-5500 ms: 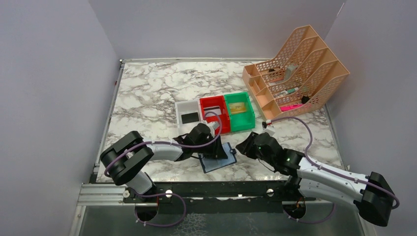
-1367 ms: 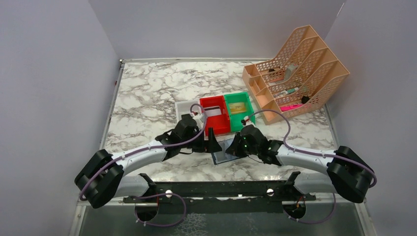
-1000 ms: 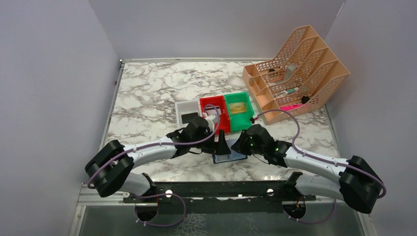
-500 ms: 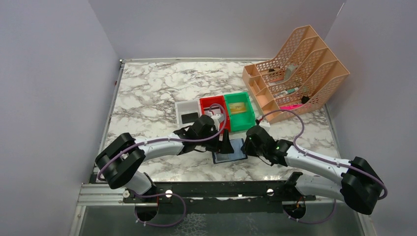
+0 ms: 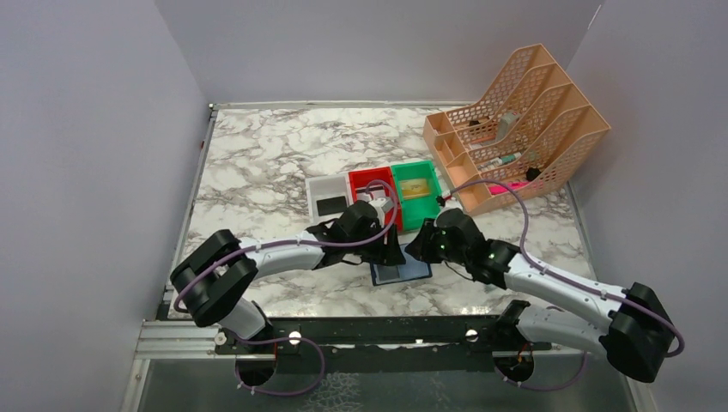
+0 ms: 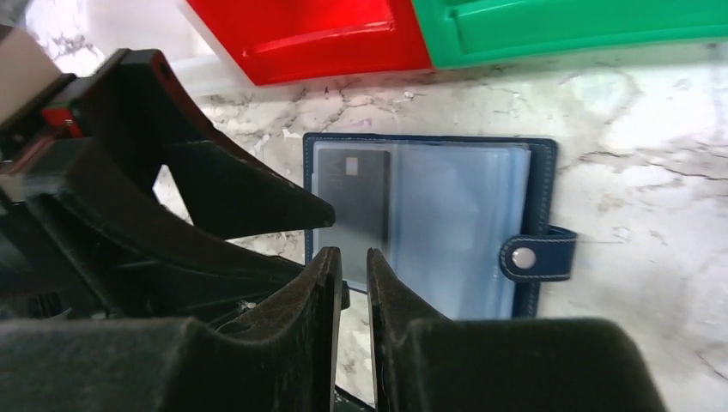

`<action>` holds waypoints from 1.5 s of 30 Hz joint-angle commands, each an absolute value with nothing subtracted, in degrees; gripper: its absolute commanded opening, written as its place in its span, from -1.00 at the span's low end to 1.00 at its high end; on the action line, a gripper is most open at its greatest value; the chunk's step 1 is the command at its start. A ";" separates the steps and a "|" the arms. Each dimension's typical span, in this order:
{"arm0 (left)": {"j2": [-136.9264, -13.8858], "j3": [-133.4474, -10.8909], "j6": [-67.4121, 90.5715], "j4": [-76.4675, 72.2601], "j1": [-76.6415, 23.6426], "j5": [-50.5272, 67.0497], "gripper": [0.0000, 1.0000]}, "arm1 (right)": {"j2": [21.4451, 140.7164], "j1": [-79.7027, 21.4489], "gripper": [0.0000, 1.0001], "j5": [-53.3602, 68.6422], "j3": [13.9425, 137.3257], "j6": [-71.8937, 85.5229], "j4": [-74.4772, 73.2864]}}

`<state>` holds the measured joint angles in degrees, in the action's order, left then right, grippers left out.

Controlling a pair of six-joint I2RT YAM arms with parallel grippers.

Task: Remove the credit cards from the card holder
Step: Remove the credit card from the card holder.

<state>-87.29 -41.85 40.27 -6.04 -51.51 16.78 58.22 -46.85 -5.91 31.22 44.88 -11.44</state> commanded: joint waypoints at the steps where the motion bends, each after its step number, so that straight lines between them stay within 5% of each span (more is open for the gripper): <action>1: -82.52 -40.17 40.82 -2.82 -51.78 10.76 0.17 | 63.80 -46.67 -0.59 -0.54 31.25 45.36 -7.26; 11: -76.99 -37.84 40.43 2.52 -51.77 5.25 0.20 | 72.06 -46.68 -0.66 -10.90 32.67 45.60 -17.08; 23: -67.08 -37.08 43.00 12.33 -51.60 -12.24 0.47 | 71.09 -47.58 -0.27 -0.69 37.28 35.78 -11.98; 45: -50.11 -30.31 47.31 17.36 -48.19 -19.08 0.76 | 90.56 -60.89 -0.01 -16.50 52.29 39.39 -23.78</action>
<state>-52.14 -31.51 46.33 16.27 -48.69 -17.21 88.31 -60.38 -11.86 49.95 37.93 -19.40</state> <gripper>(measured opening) 0.871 0.492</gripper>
